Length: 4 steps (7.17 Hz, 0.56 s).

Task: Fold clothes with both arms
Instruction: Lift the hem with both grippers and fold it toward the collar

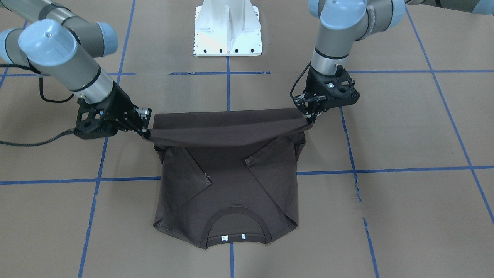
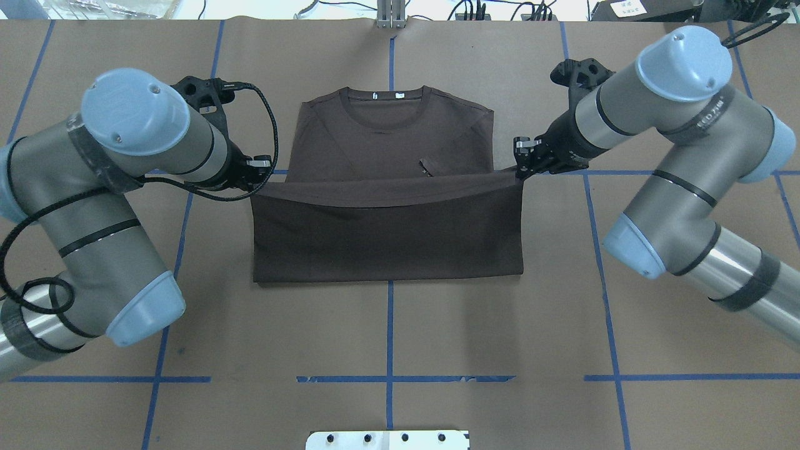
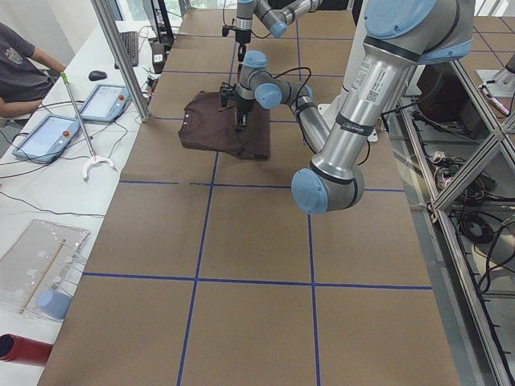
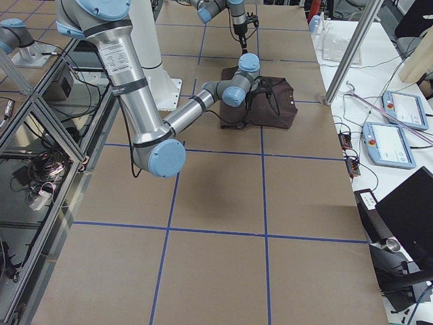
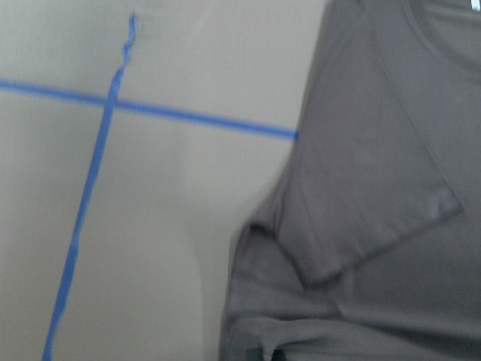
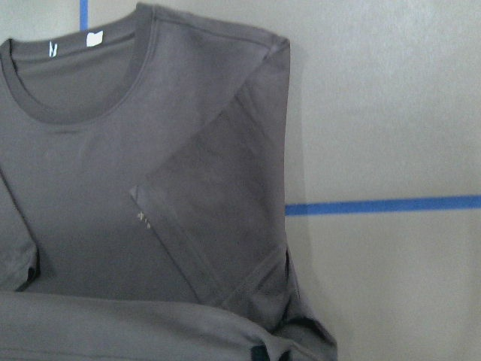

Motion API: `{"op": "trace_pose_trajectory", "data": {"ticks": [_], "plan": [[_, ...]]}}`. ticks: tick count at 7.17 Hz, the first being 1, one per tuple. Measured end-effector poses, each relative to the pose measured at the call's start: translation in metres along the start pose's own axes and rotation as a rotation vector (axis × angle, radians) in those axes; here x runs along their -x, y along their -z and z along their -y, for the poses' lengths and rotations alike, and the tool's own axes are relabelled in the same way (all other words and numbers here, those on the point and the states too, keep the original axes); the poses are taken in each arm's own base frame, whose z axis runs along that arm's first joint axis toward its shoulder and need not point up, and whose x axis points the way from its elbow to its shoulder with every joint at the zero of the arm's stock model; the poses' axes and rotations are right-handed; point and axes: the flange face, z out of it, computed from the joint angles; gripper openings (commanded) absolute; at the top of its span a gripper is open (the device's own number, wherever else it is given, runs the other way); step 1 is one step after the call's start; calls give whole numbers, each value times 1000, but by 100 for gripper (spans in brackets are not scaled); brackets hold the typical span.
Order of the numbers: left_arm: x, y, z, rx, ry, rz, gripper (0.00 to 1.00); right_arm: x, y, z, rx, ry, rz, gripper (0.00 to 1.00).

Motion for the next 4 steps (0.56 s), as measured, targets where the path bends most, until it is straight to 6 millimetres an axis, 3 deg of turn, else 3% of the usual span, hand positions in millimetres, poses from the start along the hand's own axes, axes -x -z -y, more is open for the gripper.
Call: {"op": "trace_pose_trajectory", "data": {"ticks": [2, 4], "plan": [[2, -45, 51, -46, 29, -16, 0, 12, -13, 54, -22, -42, -32, 0], [-7, -72, 92, -82, 36, -33, 0, 16, -29, 92, -24, -78, -71, 0]]}}
